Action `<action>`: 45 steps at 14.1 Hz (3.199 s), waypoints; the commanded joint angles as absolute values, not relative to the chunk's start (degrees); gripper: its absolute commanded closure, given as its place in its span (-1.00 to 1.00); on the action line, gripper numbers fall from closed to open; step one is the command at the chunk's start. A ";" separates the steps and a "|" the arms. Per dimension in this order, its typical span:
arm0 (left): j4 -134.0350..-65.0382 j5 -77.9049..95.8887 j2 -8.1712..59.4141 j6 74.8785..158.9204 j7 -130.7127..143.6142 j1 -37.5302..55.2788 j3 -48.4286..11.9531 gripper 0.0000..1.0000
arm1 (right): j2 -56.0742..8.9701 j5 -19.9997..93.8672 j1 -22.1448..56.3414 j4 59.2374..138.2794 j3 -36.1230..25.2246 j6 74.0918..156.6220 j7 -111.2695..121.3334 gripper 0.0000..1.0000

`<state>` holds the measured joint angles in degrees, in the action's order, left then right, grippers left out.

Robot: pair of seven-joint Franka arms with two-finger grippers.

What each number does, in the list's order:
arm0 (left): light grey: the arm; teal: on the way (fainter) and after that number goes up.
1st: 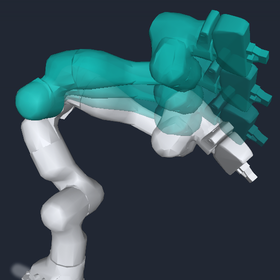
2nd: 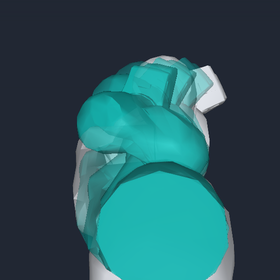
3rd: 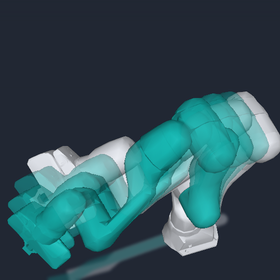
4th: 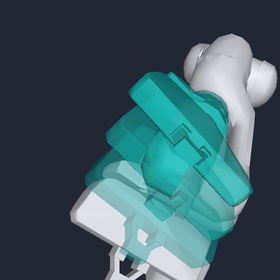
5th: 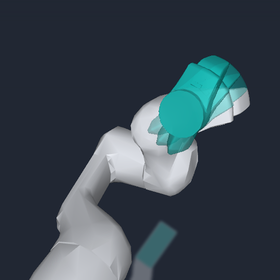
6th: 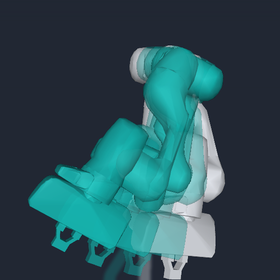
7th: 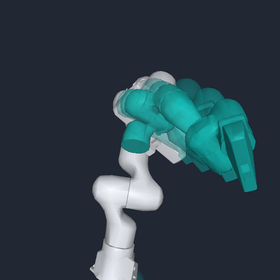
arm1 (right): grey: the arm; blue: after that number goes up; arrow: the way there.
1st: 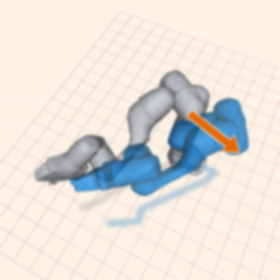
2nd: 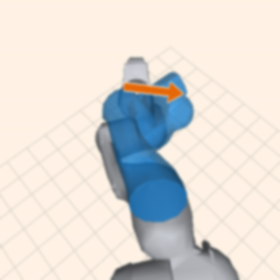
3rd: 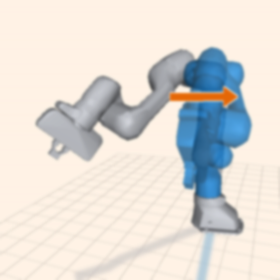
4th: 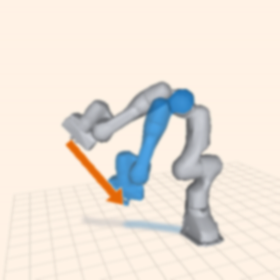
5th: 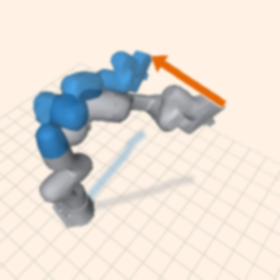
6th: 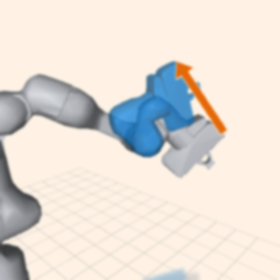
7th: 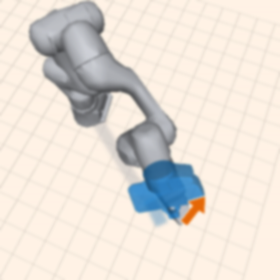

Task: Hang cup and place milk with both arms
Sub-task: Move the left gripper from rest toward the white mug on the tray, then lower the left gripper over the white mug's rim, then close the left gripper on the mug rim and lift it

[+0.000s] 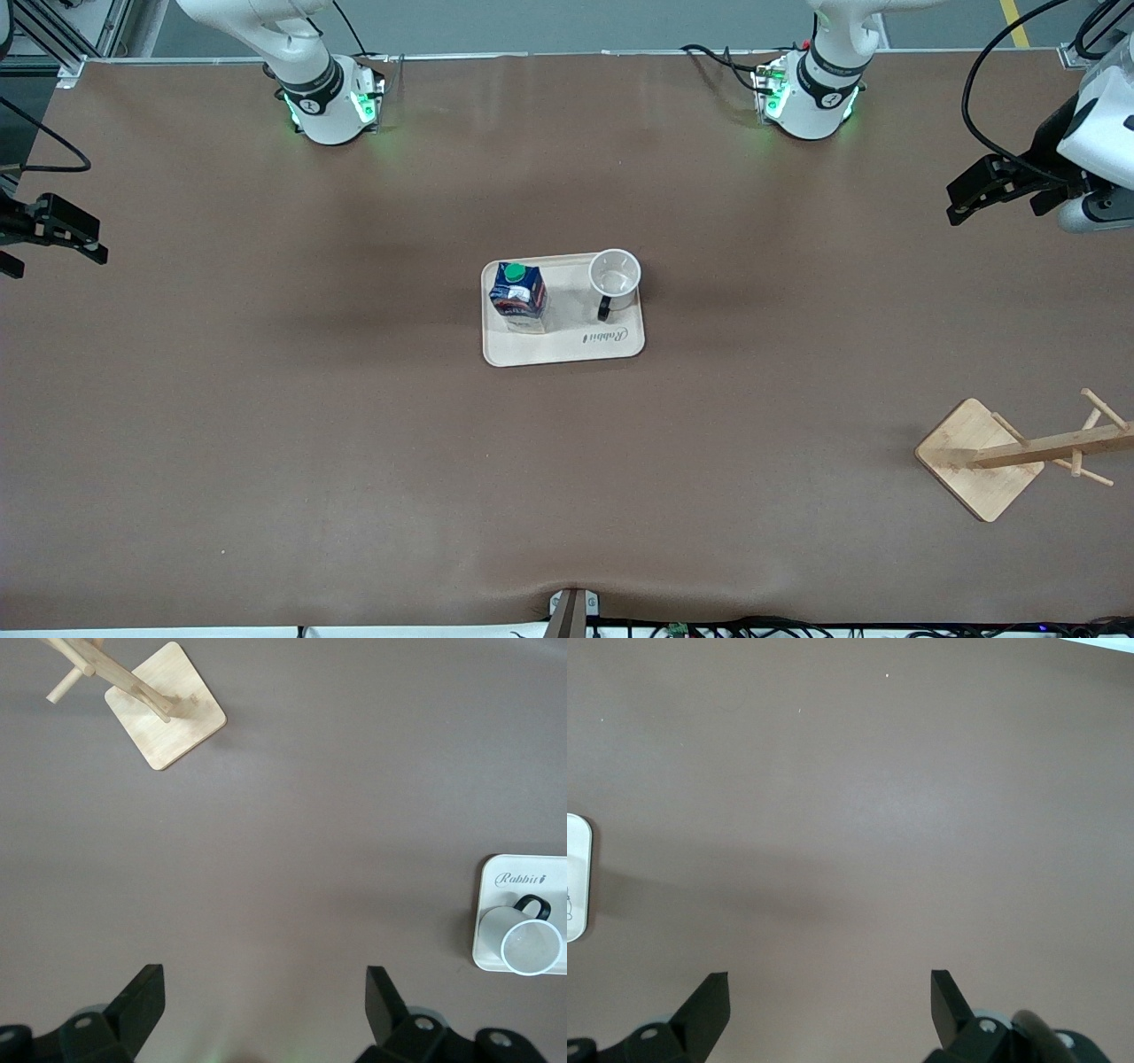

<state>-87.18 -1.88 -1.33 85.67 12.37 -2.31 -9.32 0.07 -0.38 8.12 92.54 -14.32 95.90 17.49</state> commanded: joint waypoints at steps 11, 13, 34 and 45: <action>-90.34 -2.11 7.72 90.07 21.76 5.43 -13.18 -1.00 | -1.49 -0.17 7.29 91.23 -13.89 95.54 18.28 -1.00; -93.85 -2.37 9.83 95.25 28.44 11.04 -13.27 -1.00 | -1.67 -0.09 7.29 91.06 -13.97 95.54 18.28 -1.00; -114.44 -4.57 24.08 136.58 39.02 24.78 -17.67 -0.61 | -3.08 -0.18 7.29 90.35 -13.89 95.54 18.28 -1.00; -109.08 -4.48 28.48 136.67 41.38 25.58 -17.58 1.00 | -6.59 -0.09 7.38 88.77 -13.89 95.54 18.37 -1.00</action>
<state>-111.49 -4.12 27.29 136.66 38.65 25.45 -17.62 -4.71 -0.37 8.04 91.56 -14.25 96.25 17.50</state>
